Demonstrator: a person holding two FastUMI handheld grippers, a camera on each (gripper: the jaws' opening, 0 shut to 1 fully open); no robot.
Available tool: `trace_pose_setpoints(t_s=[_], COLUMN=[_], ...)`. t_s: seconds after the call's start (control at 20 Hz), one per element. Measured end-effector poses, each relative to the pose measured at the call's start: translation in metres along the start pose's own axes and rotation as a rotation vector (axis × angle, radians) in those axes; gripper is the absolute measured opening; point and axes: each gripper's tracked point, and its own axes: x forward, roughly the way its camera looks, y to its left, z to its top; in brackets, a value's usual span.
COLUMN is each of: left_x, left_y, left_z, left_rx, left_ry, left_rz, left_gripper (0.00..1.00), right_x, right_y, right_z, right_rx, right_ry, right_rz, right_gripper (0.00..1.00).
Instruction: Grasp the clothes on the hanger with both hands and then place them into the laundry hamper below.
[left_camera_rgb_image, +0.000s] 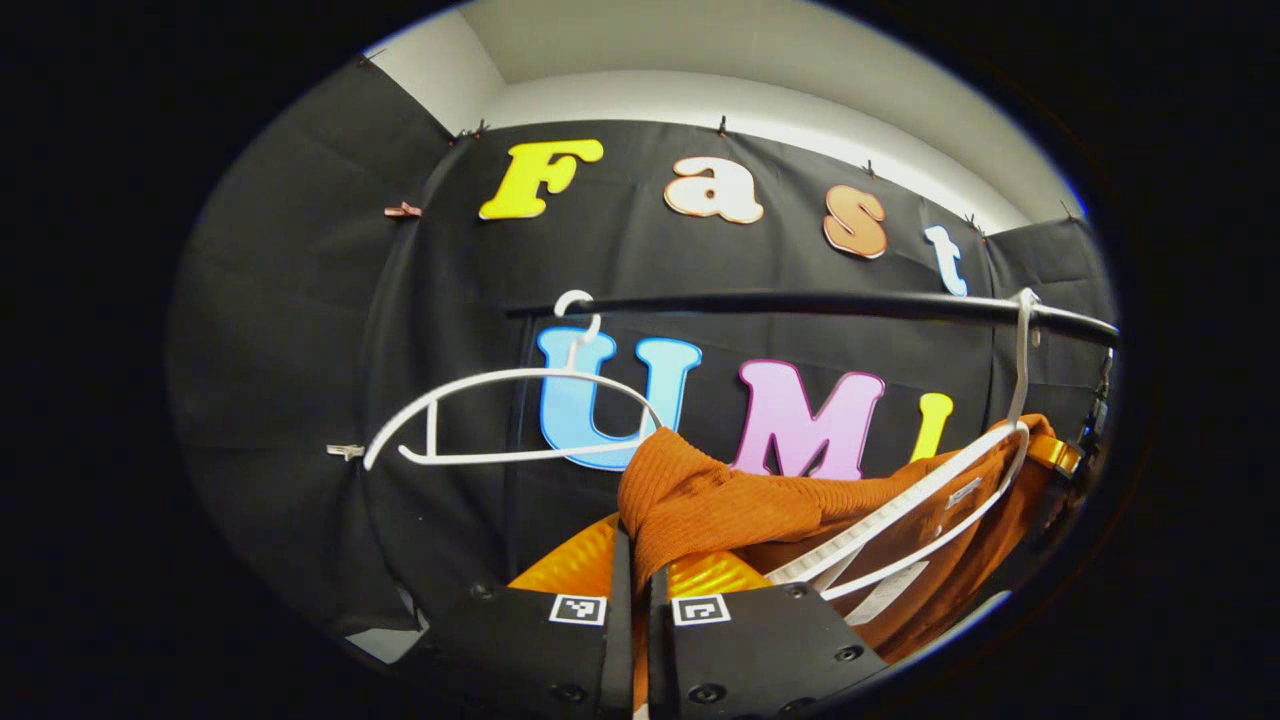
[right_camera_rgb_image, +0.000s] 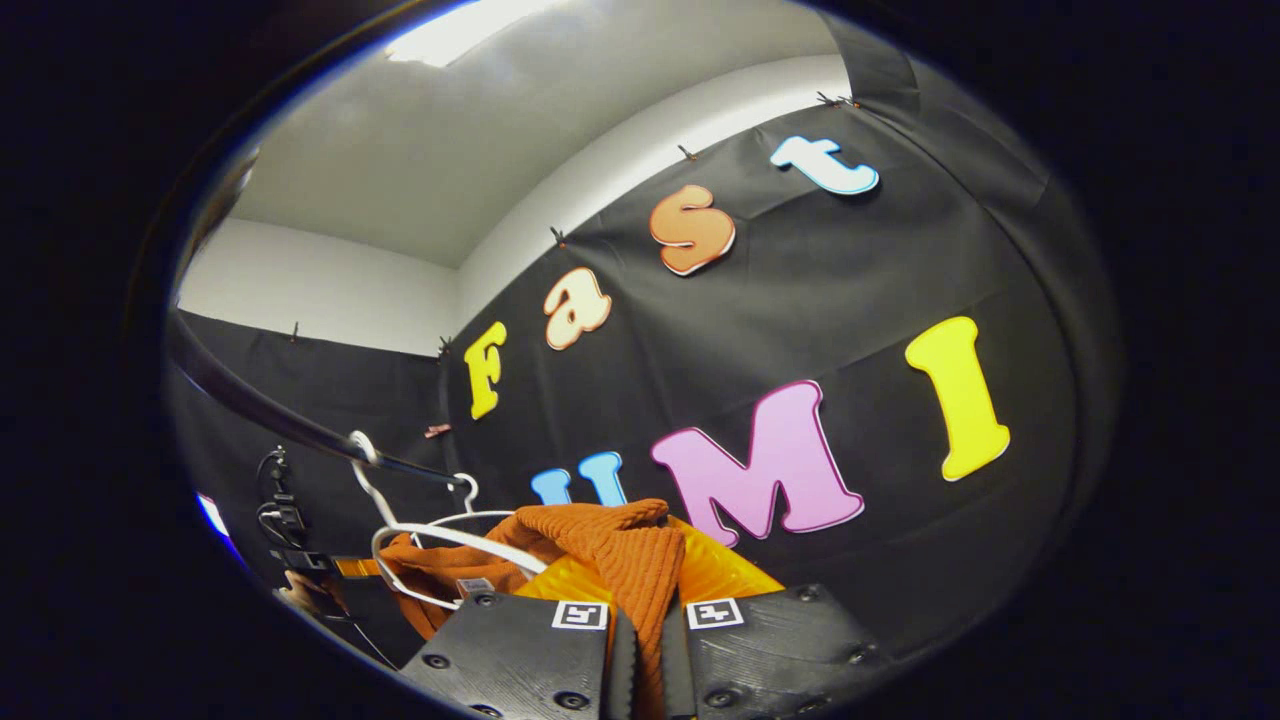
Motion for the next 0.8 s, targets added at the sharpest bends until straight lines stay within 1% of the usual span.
trace_pose_setpoints(t_s=[0.1, 0.15, 0.2, 0.25, 0.35, 0.45, 0.6, 0.65, 0.7, 0.75, 0.8], left_x=[-0.006, -0.007, -0.008, -0.009, -0.014, -0.019, -0.027, -0.030, -0.031, -0.029, -0.029], left_y=[0.003, 0.004, 0.004, 0.005, 0.005, 0.005, 0.011, 0.013, 0.015, 0.017, 0.022], left_z=[0.004, 0.001, 0.001, 0.001, -0.002, -0.006, -0.025, -0.038, -0.051, -0.063, -0.076], left_rx=[-0.076, -0.104, -0.118, -0.129, -0.167, -0.220, -0.251, -0.264, -0.287, -0.302, -0.307], left_ry=[-0.029, -0.031, -0.032, -0.032, -0.024, 0.004, 0.086, 0.122, 0.153, 0.184, 0.209], left_rz=[-0.033, -0.045, -0.059, -0.074, -0.106, -0.148, -0.177, -0.179, -0.172, -0.155, -0.119], left_gripper=[0.10, 0.10, 0.10, 0.10, 0.10, 0.10, 0.10, 0.10, 0.10, 0.10, 0.10], right_x=[-0.003, -0.004, -0.003, -0.004, -0.009, -0.008, -0.009, -0.006, -0.006, -0.008, -0.009], right_y=[-0.002, -0.006, -0.010, -0.012, -0.012, -0.010, -0.019, -0.022, -0.032, -0.042, -0.047], right_z=[-0.006, -0.012, -0.018, -0.021, -0.025, -0.027, -0.042, -0.052, -0.067, -0.088, -0.107], right_rx=[0.095, 0.121, 0.148, 0.182, 0.248, 0.298, 0.326, 0.331, 0.319, 0.313, 0.312], right_ry=[-0.004, 0.005, 0.008, 0.007, -0.001, -0.004, 0.036, 0.062, 0.092, 0.141, 0.183], right_rz=[0.015, 0.016, 0.015, 0.016, 0.036, 0.073, 0.087, 0.068, 0.030, -0.007, -0.038], right_gripper=[0.14, 0.14, 0.10, 0.14, 0.14, 0.14, 0.14, 0.14, 0.14, 0.14, 0.14])
